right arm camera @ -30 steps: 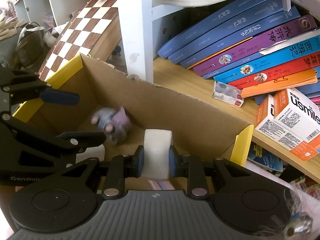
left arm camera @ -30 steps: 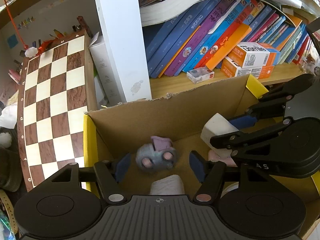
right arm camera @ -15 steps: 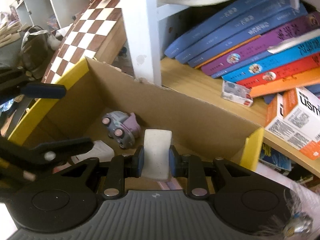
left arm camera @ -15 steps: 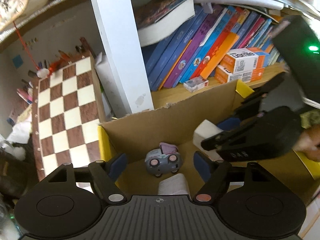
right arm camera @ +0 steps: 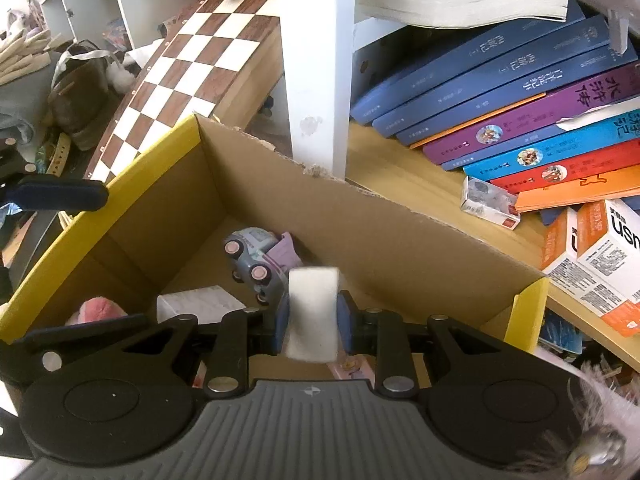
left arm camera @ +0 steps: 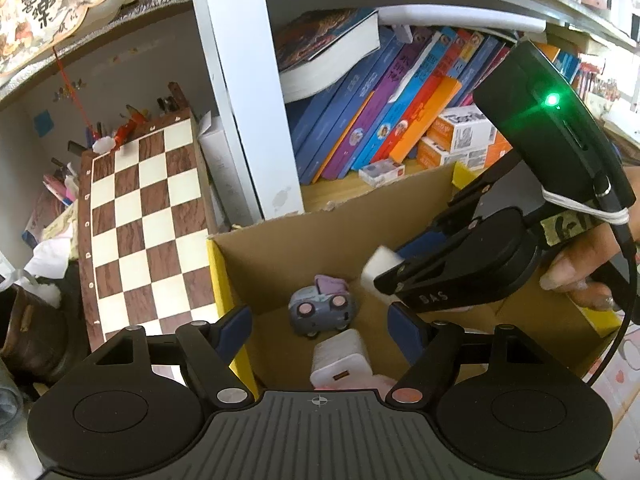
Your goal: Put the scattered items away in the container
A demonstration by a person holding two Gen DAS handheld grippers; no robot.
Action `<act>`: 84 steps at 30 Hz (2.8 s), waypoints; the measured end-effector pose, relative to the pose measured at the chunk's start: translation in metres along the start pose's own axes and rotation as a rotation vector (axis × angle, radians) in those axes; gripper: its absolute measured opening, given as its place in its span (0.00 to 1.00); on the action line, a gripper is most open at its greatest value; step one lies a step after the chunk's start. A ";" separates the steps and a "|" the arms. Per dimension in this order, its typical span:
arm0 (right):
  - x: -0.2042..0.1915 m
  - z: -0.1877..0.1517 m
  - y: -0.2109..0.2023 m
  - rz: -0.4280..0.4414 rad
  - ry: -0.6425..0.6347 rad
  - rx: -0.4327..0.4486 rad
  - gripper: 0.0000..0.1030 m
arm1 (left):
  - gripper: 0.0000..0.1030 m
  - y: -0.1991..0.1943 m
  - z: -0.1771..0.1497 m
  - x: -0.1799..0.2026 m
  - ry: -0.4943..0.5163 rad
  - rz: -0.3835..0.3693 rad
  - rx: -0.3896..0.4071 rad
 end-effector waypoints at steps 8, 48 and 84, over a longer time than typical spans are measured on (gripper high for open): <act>-0.005 0.008 -0.023 -0.003 -0.011 0.040 0.32 | 0.74 -0.010 0.003 0.006 0.002 0.003 0.017; -0.003 -0.118 -0.235 -0.313 0.283 0.233 0.80 | 0.93 -0.135 -0.045 0.065 -0.094 0.062 0.097; -0.016 -0.205 -0.255 -0.545 0.354 0.241 0.97 | 0.94 -0.142 -0.086 0.120 -0.092 0.076 0.071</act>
Point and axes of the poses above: each gripper's, at about its wrist camera, not at the fingertips, and y roughly the way its jaws point, x to its right, z to its top, the point moved 10 cm from there along y, roughly the way its jaws point, and after that the axes turned 9 degrees about x, right-handed, at the moved point
